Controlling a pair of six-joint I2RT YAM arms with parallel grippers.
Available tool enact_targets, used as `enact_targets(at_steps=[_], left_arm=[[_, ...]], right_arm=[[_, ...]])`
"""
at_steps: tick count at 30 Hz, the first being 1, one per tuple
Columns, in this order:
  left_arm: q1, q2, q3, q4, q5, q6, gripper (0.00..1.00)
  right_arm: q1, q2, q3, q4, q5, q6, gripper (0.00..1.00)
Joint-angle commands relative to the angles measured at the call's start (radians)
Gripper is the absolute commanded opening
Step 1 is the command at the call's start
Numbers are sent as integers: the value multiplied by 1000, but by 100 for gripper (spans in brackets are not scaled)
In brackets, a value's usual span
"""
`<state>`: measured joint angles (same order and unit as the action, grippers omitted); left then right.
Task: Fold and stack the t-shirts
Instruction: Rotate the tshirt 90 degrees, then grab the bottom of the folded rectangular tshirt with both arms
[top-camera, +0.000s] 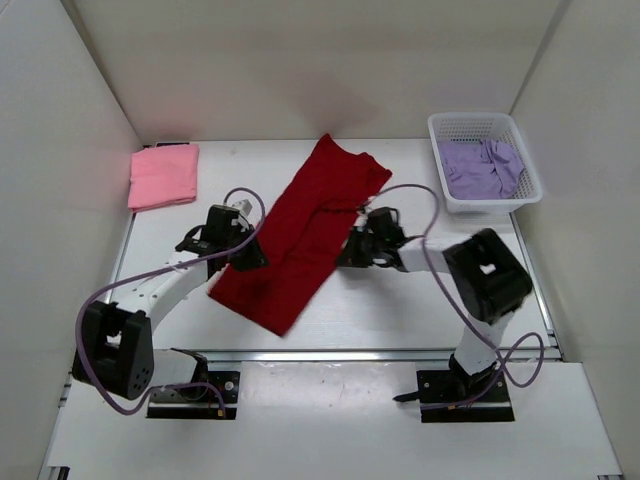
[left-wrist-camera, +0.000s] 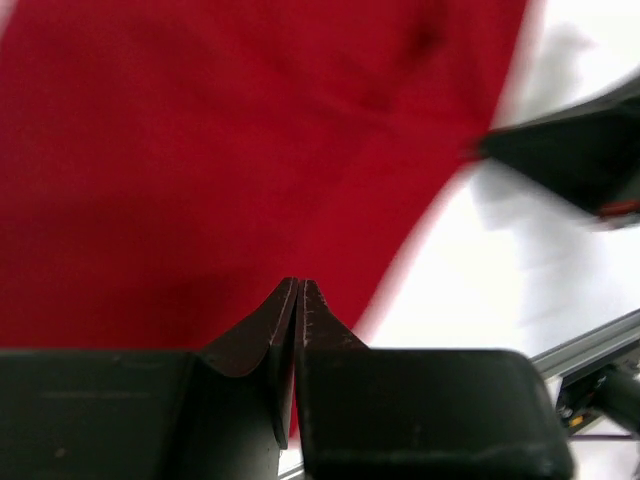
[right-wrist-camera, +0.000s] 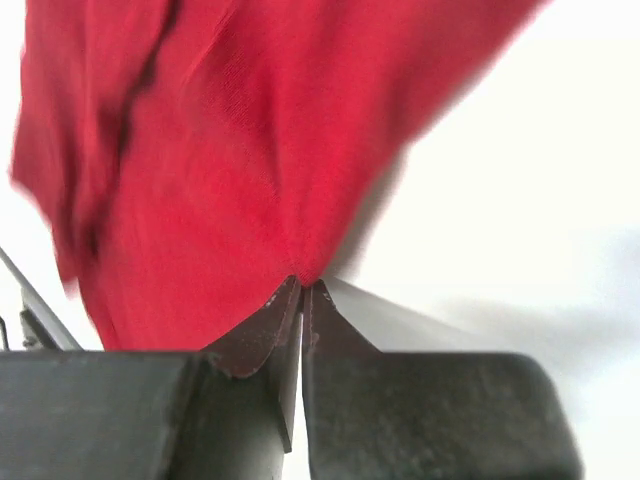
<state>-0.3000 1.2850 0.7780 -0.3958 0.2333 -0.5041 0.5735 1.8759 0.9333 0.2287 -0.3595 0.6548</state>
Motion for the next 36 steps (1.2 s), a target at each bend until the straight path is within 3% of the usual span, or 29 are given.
enact_targets(at_steps=[1, 2, 6, 9, 10, 11, 20, 27, 34, 36], left_arm=[[-62, 36, 9, -1, -25, 7, 15], [-92, 42, 4, -3, -22, 9, 15], [-131, 79, -42, -11, -37, 3, 17], [-105, 53, -78, -40, -51, 7, 23], [-105, 37, -85, -50, -72, 15, 27], [-109, 34, -92, -117, -75, 50, 37], [-189, 10, -177, -216, 15, 49, 57], [-254, -9, -244, -210, 69, 24, 57], [-154, -148, -289, -161, 147, -25, 56], [-137, -176, -278, -155, 147, -43, 63]], right_arm=[[-159, -180, -151, -89, -59, -114, 0], [-205, -195, -165, -144, -65, -133, 3], [-285, -276, -247, -171, -95, -170, 36], [-293, -378, -329, -137, -87, -129, 48], [-294, -418, -343, -150, -88, -129, 49], [-266, -517, -408, -214, -40, -133, 49], [-89, -797, -611, -397, 37, 0, 49], [15, -859, -675, -459, 13, 87, 47], [54, -886, -683, -482, 14, 101, 45], [36, -920, -708, -480, -2, 108, 45]])
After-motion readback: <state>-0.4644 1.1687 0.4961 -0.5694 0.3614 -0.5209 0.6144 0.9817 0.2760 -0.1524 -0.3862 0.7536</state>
